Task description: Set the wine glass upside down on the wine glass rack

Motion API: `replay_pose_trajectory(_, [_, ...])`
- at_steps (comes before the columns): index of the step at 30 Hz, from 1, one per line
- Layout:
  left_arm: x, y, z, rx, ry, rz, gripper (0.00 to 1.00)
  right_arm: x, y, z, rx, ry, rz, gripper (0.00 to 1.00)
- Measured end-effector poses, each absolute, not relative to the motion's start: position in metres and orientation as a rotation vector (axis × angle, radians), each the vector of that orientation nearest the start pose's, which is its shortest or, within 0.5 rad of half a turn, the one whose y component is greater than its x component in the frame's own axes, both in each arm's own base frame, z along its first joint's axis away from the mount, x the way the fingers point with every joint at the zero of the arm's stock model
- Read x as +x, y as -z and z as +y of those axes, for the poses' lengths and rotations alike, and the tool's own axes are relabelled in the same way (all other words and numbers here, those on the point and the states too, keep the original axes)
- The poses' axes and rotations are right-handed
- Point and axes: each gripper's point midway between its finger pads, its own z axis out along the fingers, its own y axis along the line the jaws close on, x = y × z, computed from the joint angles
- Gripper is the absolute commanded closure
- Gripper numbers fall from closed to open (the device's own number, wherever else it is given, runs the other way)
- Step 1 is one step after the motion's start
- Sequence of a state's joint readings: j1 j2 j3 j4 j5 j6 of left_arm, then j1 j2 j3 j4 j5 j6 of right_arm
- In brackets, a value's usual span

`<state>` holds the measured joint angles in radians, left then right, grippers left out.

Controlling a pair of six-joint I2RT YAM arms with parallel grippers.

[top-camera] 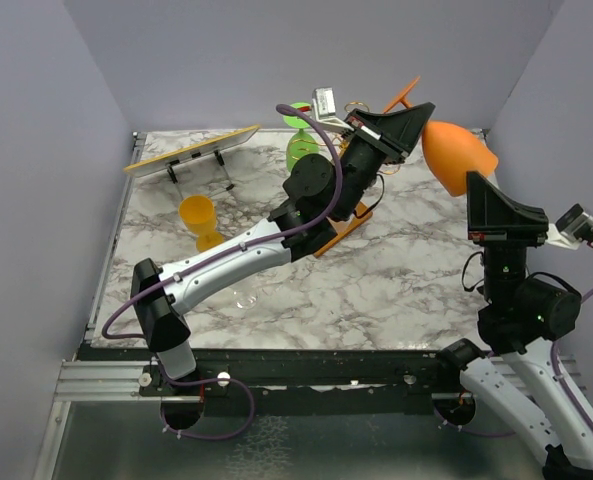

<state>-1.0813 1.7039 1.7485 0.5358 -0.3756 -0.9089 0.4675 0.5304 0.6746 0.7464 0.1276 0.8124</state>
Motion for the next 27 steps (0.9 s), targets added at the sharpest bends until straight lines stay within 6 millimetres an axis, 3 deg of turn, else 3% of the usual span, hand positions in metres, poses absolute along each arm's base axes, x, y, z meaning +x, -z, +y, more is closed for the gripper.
replay_pose_trajectory(5, [0.274,-0.564,-0.442,-0.267,1.578,1.122,1.0,0.179,-0.514,0.098,0.261,-1.17,0.73,0.53])
replay_pose_trajectory(9, [0.275,-0.561,-0.443,-0.21,1.514,1.124,1.0,0.181,-0.512,0.092,0.295,-1.121,0.788,0.33])
replay_pose_trajectory(14, [0.274,-0.557,-0.445,-0.114,1.427,1.118,1.0,0.187,-0.495,0.07,0.427,-1.037,0.859,0.28])
replay_pose_trajectory(21, [0.261,-0.541,-0.447,0.084,1.324,1.122,1.0,0.206,-0.46,0.044,0.624,-0.875,1.006,0.27])
replay_pose_trajectory(27, [0.234,-0.532,-0.448,0.321,1.29,1.076,1.0,0.2,-0.481,0.027,0.656,-0.782,1.019,0.27])
